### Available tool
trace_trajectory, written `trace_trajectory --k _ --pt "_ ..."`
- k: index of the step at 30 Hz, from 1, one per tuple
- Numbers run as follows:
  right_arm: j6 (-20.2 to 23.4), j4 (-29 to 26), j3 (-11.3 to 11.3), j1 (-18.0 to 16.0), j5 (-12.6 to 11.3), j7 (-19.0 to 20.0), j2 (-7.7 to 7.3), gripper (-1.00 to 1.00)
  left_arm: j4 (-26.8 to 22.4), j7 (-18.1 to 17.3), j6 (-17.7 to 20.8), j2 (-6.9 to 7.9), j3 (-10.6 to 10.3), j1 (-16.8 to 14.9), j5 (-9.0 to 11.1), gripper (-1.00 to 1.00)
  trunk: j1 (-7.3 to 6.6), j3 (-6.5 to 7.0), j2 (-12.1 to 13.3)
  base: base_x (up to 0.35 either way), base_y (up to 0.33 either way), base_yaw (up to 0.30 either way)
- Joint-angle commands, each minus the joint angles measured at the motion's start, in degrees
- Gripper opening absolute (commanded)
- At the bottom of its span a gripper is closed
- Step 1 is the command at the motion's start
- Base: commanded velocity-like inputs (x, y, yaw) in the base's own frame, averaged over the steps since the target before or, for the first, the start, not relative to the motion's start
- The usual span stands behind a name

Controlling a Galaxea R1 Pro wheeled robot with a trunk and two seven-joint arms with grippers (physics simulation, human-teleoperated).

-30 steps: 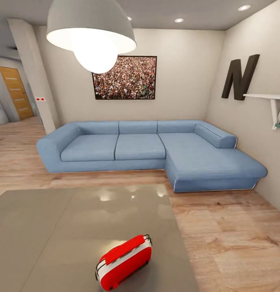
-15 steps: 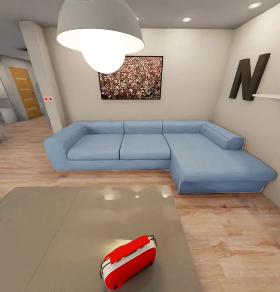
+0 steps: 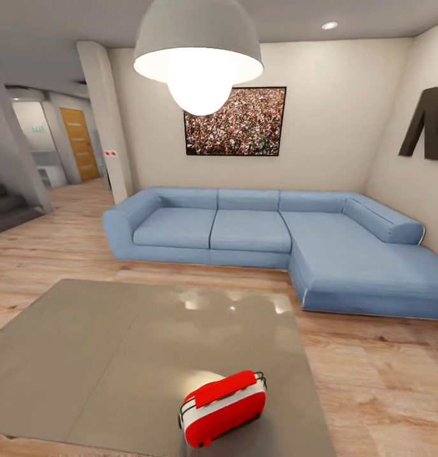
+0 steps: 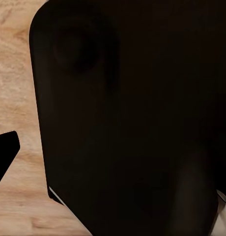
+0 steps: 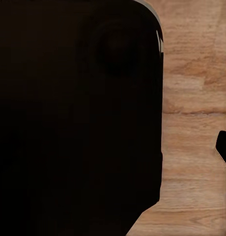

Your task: Turn on the radio receiver that's on the table in the living room.

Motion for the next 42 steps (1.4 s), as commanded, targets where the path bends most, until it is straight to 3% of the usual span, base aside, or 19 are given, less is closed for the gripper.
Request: trace_trajectory --k 1,34,42 --pt "0.01 -0.01 0.00 0.01 0.00 0.00 -0.01 1.00 0.00 0.00 0.00 0.00 0.00 0.02 0.00 1.00 0.00 0.00 0.00 0.000 0.000 0.202" --pt "0.04 -0.01 -0.19 -0.01 -0.40 -0.09 -0.03 1.00 -0.09 0.16 0.09 0.00 0.05 0.03 0.07 1.00 0.00 0.00 0.00 0.000 0.000 0.016" --pt "0.06 0.00 -0.31 -0.02 -0.51 -0.09 -0.01 1.00 -0.09 0.17 0.09 0.00 0.08 0.01 0.07 1.00 0.00 0.00 0.00 0.000 0.000 -0.142"
